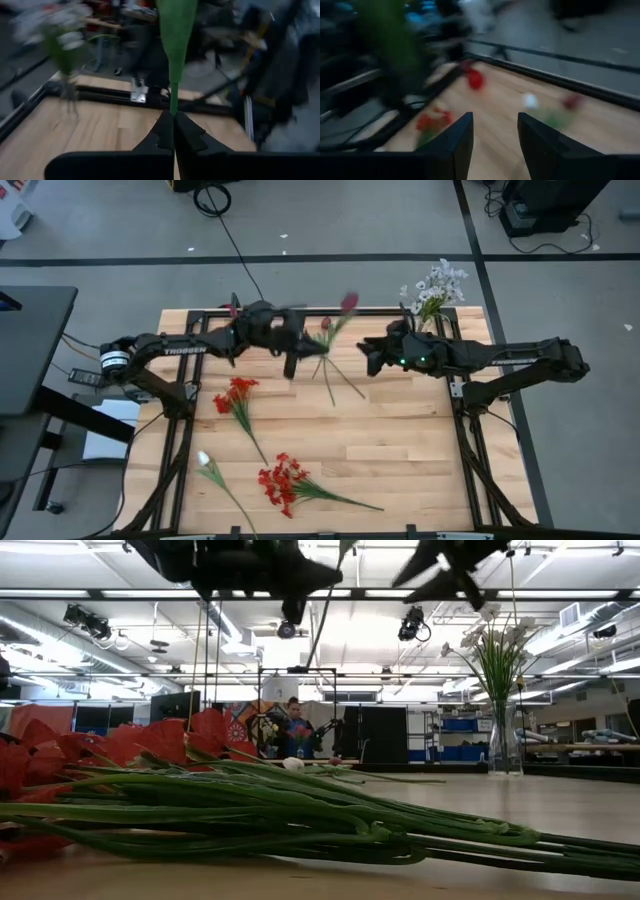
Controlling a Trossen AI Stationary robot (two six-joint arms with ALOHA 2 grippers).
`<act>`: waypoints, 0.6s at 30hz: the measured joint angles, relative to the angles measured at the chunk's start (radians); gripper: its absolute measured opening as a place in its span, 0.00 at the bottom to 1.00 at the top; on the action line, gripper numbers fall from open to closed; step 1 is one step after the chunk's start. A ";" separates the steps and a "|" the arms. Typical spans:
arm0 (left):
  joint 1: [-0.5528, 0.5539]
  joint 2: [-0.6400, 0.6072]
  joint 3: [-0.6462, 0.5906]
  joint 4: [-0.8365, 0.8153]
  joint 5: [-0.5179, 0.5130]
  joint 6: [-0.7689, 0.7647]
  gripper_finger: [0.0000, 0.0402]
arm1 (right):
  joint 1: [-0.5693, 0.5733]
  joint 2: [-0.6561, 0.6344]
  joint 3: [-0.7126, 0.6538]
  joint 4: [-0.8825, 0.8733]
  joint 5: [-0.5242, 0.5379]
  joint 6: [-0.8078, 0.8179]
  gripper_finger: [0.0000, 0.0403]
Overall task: Sort flowers into vase by color
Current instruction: Put the bottom dark red flower into the transparent vase
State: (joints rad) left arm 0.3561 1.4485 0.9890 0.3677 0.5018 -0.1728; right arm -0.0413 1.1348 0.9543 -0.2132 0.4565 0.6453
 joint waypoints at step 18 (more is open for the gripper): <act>0.059 0.070 0.000 0.024 0.053 -0.134 0.00 | -0.140 0.237 0.000 0.512 -0.316 -0.175 0.39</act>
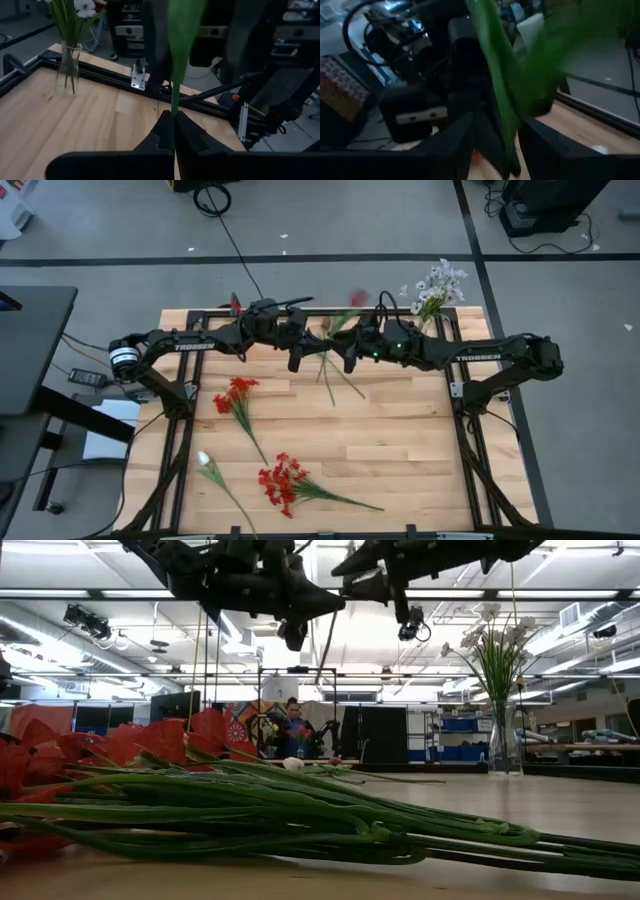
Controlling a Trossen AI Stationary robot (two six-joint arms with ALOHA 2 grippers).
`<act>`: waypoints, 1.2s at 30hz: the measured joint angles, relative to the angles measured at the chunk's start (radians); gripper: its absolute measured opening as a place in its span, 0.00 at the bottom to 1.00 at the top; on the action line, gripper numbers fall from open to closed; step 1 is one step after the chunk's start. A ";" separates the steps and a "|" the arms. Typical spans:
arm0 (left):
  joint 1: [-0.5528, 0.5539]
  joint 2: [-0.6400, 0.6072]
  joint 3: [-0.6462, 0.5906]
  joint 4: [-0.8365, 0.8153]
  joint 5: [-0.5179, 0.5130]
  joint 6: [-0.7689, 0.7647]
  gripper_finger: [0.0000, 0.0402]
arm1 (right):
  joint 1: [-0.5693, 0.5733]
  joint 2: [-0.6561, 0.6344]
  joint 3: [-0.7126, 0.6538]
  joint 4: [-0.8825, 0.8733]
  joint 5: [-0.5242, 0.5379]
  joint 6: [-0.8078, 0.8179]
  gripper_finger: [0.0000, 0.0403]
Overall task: Sort flowers into vase by color
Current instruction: Put the bottom dark red flower into the transparent vase
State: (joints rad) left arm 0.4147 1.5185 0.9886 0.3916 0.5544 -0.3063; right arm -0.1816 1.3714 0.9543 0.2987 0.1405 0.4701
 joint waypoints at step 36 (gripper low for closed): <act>0.122 -0.027 0.000 -0.204 0.192 -0.046 0.37 | 0.039 -0.164 0.000 -0.376 0.541 -0.125 0.01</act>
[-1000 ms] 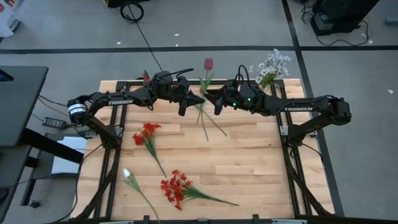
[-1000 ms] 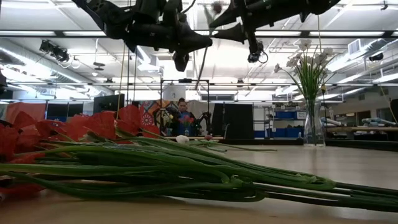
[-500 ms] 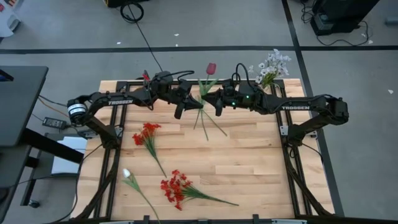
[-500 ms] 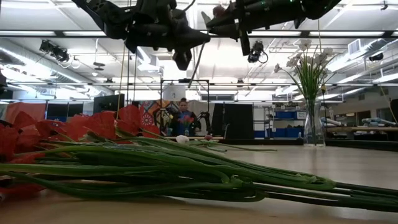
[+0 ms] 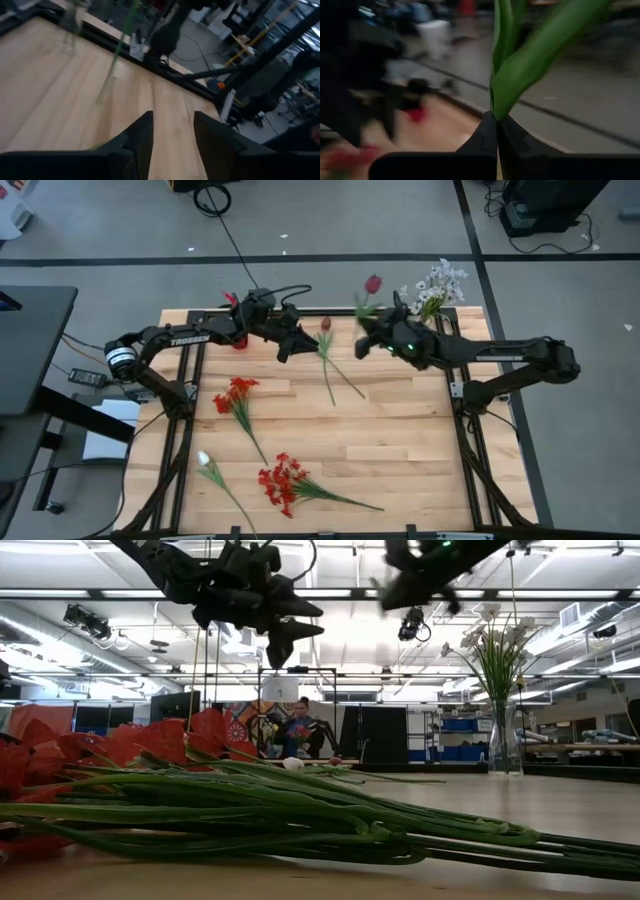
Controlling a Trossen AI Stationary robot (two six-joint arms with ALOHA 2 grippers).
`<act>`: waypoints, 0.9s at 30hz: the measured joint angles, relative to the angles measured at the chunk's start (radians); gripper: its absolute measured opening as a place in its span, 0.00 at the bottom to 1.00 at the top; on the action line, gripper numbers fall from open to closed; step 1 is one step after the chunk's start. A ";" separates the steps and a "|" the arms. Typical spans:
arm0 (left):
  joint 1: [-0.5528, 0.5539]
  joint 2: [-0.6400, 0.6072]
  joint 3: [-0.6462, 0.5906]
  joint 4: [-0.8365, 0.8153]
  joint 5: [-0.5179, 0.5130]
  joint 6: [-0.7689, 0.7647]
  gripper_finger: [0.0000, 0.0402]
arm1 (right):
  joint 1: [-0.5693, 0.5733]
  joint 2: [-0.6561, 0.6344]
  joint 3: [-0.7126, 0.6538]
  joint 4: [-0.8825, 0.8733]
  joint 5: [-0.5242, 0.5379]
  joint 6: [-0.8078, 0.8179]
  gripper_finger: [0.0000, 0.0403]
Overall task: Sort flowers into vase by color
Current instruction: Put the bottom dark red flower into the transparent vase
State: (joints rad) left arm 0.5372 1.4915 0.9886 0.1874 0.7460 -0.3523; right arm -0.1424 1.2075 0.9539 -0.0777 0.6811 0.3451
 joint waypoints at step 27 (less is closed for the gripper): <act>0.072 -0.023 0.000 -0.064 -0.046 0.003 0.39 | -0.180 -0.385 0.000 -0.484 0.531 -0.077 0.00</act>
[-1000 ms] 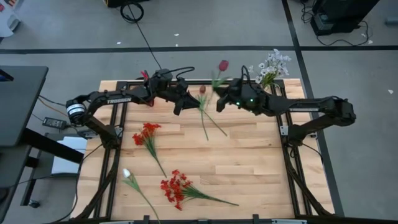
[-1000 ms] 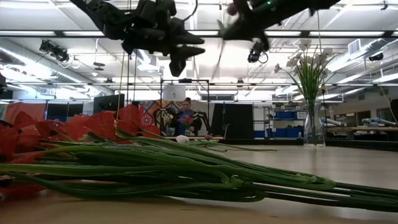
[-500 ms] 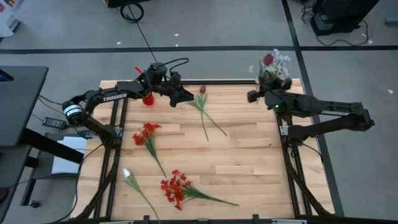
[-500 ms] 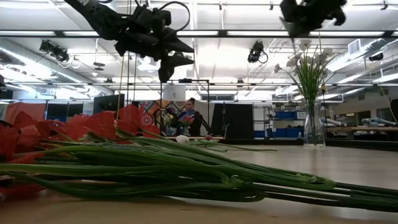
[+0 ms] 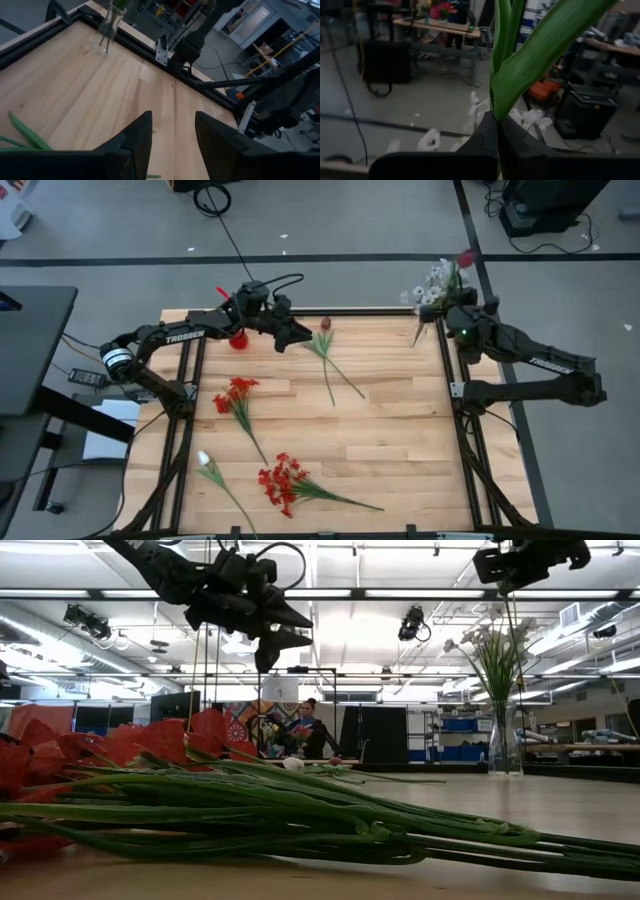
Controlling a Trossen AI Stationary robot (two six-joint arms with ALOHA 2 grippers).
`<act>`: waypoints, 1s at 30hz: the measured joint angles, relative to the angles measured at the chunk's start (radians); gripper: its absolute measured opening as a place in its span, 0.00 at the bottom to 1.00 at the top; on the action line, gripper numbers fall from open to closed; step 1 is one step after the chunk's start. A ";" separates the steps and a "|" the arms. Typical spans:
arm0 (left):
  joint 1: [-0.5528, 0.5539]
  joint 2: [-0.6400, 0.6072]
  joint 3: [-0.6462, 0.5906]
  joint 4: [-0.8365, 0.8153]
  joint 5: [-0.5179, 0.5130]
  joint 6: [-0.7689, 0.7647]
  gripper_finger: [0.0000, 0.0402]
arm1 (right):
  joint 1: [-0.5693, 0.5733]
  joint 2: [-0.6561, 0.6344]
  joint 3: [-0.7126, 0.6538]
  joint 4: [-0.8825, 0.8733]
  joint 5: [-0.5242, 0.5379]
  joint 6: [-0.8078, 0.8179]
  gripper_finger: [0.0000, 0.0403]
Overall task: Sort flowers into vase by color
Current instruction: Put the bottom dark red flower into the transparent vase
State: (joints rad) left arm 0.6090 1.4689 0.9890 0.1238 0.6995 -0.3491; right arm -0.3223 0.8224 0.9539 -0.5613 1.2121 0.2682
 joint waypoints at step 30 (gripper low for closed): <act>-0.020 0.001 0.000 -0.056 -0.026 -0.012 0.39 | -0.205 0.049 -0.179 -0.021 -0.392 0.408 0.25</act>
State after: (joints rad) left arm 0.5892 1.4697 0.9890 0.0679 0.6735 -0.3612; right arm -0.5274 0.8716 0.7753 -0.5819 0.8197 0.6766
